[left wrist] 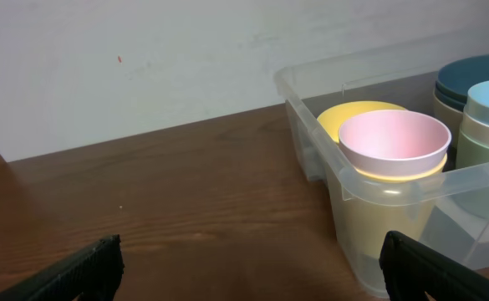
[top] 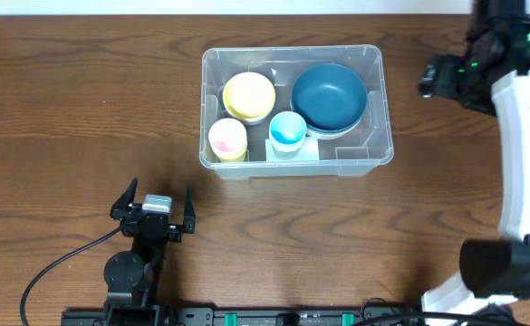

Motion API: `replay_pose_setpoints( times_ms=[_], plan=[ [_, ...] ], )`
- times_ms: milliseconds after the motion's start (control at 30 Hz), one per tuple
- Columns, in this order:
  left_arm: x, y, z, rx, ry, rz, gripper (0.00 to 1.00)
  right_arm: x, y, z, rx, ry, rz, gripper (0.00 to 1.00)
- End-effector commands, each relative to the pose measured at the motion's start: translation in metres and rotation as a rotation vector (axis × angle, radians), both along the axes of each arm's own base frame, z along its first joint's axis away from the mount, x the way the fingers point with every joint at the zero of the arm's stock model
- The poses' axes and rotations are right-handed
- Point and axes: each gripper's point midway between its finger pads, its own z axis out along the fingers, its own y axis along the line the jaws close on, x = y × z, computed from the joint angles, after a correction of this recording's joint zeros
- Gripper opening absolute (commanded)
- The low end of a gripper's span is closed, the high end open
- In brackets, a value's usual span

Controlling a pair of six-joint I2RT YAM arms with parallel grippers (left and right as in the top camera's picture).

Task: Pack container

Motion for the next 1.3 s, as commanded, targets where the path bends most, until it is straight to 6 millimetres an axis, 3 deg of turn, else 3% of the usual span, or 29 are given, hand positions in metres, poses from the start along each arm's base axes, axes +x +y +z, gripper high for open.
replay_pose_setpoints(
  times_ms=[0,133,300,533,700,833,1067,1267],
  plan=[
    [-0.001,0.000,-0.015,0.008,0.047,-0.003,0.98,-0.017,0.037,0.038,0.012,-0.109,0.090,0.99],
    [-0.001,0.000,-0.015,0.008,0.047,-0.003,0.98,-0.033,0.060,0.064,-0.032,-0.182,0.195,0.99],
    [-0.001,0.000,-0.015,0.007,0.048,-0.003,0.98,-0.050,0.064,0.095,-0.031,-0.302,0.219,0.99],
    [-0.001,0.000,-0.015,0.007,0.048,-0.003,0.98,-0.049,0.068,0.153,0.042,-0.754,0.209,0.99],
    [-0.001,0.000,-0.015,0.008,0.047,-0.003,0.98,-0.066,0.065,0.169,0.081,-1.068,0.192,0.99],
    [-0.001,0.000,-0.015,0.007,0.048,-0.003,0.98,-0.090,0.056,0.154,0.095,-1.230,0.173,0.99],
    [-0.001,0.000,-0.015,0.007,0.048,-0.003,0.98,-0.127,0.040,0.086,0.090,-1.335,0.145,0.99],
    [-0.001,0.000,-0.015,0.008,0.047,-0.003,0.98,-0.143,0.030,0.044,0.077,-1.418,0.121,0.99]
  ],
)
